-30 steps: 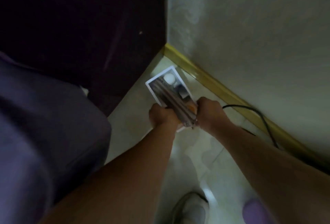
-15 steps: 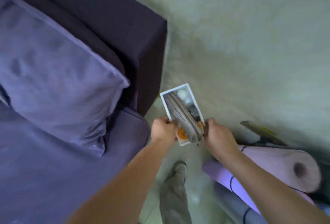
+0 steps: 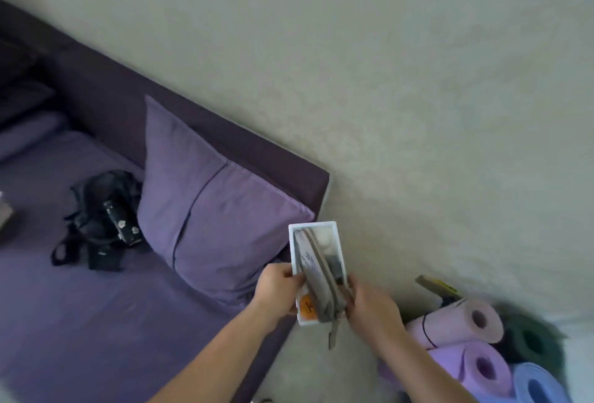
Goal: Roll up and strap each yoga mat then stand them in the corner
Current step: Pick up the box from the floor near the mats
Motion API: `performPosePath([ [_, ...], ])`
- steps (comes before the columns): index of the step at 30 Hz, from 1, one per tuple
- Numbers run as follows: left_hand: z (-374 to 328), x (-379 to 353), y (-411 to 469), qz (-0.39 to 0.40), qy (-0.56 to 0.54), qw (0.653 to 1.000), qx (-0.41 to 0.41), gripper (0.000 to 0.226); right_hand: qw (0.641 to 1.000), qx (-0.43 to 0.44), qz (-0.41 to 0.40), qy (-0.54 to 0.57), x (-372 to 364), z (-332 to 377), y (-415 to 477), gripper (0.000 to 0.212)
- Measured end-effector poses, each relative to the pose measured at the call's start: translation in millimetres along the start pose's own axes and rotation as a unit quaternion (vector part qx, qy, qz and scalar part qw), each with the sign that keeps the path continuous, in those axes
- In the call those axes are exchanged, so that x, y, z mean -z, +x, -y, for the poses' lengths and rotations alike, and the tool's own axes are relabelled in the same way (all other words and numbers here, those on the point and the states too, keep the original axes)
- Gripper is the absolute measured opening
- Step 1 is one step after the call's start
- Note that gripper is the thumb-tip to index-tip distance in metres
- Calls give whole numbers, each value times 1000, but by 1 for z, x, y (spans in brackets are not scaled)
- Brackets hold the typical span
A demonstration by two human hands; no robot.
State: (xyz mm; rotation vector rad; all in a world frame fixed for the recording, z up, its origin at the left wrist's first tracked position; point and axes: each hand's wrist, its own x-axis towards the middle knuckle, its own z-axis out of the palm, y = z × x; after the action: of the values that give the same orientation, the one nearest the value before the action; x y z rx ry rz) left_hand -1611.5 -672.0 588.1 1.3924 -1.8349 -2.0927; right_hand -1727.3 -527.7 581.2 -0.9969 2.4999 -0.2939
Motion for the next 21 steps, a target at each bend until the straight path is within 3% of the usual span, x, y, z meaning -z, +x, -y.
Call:
performPosePath([
  [5,18,70,-55,-36,4,999,13,21,997,71,29,-30,-19,71,-29,25],
  [12,55,210,-127,-86,-48,995,9,13,981,161,-2,-105,-57,214,-75,19],
  [15,76,292,-150,-97,-99,990,-10,18,977,177,-8,-121,-84,289,-83,13],
  [21,146,500,-189,-199,-180,963,-14,14,982,160,10,-101,-160,478,-91,11],
])
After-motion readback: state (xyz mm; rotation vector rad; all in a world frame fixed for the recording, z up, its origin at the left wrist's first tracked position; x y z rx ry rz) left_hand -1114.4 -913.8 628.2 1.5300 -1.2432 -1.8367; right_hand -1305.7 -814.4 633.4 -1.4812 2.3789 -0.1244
